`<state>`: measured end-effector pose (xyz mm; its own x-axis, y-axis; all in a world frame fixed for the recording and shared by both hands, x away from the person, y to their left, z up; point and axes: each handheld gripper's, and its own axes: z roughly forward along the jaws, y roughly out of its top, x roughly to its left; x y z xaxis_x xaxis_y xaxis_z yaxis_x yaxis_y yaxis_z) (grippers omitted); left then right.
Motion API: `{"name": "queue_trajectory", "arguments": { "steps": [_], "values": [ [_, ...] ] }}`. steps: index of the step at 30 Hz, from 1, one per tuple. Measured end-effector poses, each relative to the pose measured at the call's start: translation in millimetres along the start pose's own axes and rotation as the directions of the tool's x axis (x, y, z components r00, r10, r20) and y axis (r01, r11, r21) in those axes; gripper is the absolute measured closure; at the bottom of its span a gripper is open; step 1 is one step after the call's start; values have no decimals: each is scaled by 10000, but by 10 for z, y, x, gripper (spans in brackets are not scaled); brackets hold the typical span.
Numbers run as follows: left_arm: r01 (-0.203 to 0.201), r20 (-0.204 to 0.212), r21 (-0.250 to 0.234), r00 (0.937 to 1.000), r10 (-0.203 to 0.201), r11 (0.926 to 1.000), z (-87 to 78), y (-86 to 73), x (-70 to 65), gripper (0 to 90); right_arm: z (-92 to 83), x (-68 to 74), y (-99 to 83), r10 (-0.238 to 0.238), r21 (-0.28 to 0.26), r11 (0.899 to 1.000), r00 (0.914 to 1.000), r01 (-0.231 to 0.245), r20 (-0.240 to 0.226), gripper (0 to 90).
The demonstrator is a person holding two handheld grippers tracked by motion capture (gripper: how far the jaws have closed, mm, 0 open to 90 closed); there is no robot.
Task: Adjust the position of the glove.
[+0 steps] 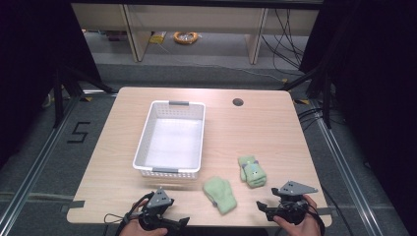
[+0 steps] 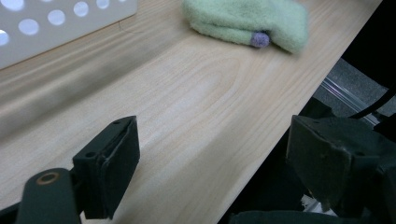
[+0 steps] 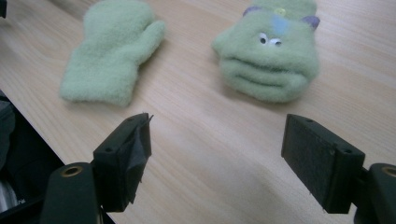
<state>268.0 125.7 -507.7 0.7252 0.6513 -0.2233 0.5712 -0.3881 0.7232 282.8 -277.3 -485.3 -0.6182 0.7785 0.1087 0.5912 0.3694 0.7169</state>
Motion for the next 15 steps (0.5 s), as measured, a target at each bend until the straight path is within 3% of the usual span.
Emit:
{"name": "queue_trajectory", "arguments": {
  "steps": [4, 6, 7, 9, 10, 13, 14, 15],
  "values": [
    [101, 23, -55, 9999, -101, 9999, 3, 1, -4, 168, 1, 2, 1, -51, 97, 9999, 10000, 51, -24, 278],
    [29, -4, -60, 10000, -29, 10000, -5, 8, 3, 168, -1, 10, 3, 44, -3, 10000, 9999, -44, -163, 300],
    [258, -15, -253, 9997, -259, 9993, 2, 17, -1, 169, -12, 41, 10, 128, -1, 9999, 9999, -128, -90, 321],
    [183, -107, -133, 9998, -184, 9997, -7, 25, 11, 170, -20, 62, 18, 269, 144, 9995, 9995, -266, -170, 325],
    [341, 28, -318, 9994, -340, 9989, 4, 46, -3, 174, -17, 63, 32, -123, 40, 9999, 9998, 124, -171, 343],
    [161, 90, -396, 9998, -158, 9991, 11, 80, -14, 183, -18, 80, 46, -213, 84, 9997, 9997, 215, -156, 353],
    [134, 74, -289, 9999, -132, 9995, 15, 97, -15, 187, -23, 120, 52, 143, 220, 9997, 9994, -136, -303, 358],
    [180, 277, -482, 9995, -167, 9987, 43, 143, -31, 199, -13, 109, 76, -383, 15, 9993, 9987, 383, -336, 371]
  ]
}}
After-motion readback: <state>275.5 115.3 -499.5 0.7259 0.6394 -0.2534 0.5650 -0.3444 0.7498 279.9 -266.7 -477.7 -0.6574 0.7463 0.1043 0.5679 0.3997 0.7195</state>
